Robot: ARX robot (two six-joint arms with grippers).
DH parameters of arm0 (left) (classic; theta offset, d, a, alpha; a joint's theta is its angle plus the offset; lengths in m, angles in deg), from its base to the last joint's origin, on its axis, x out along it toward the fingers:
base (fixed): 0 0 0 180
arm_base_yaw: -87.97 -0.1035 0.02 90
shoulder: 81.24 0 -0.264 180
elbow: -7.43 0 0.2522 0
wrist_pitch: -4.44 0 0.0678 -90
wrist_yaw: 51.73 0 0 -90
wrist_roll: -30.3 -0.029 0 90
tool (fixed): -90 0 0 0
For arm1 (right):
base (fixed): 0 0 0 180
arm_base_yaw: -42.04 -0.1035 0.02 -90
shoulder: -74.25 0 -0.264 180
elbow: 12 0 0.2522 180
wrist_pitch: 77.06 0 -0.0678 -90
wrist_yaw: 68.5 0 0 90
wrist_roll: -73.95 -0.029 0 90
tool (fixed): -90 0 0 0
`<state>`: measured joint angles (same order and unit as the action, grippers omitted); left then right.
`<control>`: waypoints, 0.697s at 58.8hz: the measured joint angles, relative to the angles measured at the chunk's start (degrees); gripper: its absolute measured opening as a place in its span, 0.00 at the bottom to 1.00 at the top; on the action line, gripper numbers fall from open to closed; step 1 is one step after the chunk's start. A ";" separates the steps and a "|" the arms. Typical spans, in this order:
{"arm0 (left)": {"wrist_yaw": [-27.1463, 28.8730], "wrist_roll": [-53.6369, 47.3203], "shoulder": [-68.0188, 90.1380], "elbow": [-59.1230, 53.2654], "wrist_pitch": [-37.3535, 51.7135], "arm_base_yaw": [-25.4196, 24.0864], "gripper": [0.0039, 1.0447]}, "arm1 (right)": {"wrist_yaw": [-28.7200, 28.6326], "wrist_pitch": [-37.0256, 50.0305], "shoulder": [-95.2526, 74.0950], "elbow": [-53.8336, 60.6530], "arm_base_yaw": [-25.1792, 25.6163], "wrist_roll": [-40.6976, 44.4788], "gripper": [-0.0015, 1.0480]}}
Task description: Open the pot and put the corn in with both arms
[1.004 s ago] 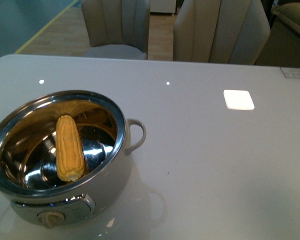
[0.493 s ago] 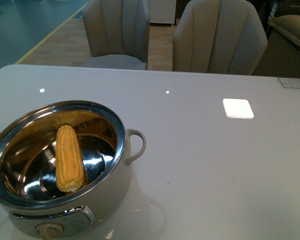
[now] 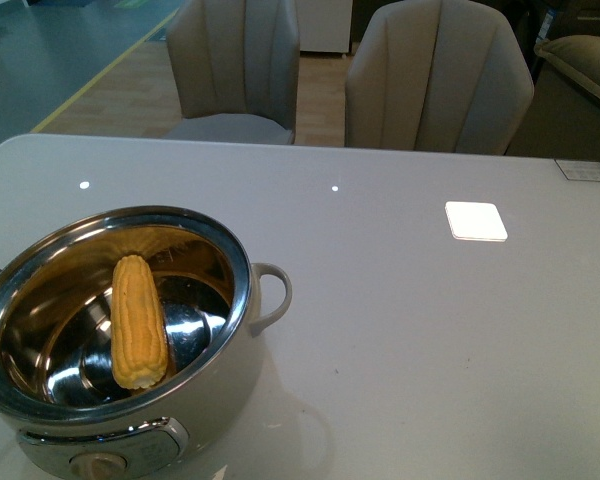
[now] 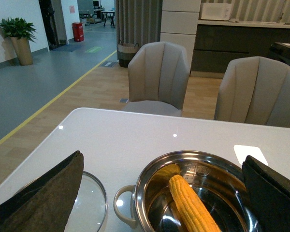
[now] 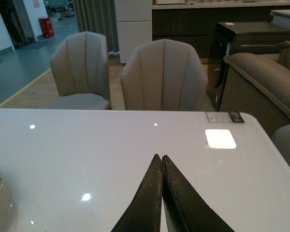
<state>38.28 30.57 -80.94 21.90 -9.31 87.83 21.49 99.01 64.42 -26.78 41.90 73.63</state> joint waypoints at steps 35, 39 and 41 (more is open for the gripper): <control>0.00 0.00 0.00 0.00 0.00 0.00 0.94 | 0.11 -9.73 9.49 0.00 0.02 0.09 0.29; 0.00 -0.02 0.00 0.00 0.00 0.00 0.94 | 0.11 -9.73 9.49 0.00 0.02 0.09 0.42; 0.00 0.00 0.00 0.00 0.00 0.00 0.94 | 0.11 -9.73 9.49 0.00 0.02 0.09 0.48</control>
<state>38.28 30.57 -80.94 21.90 -9.31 87.83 21.60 89.28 73.91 -26.78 41.92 73.72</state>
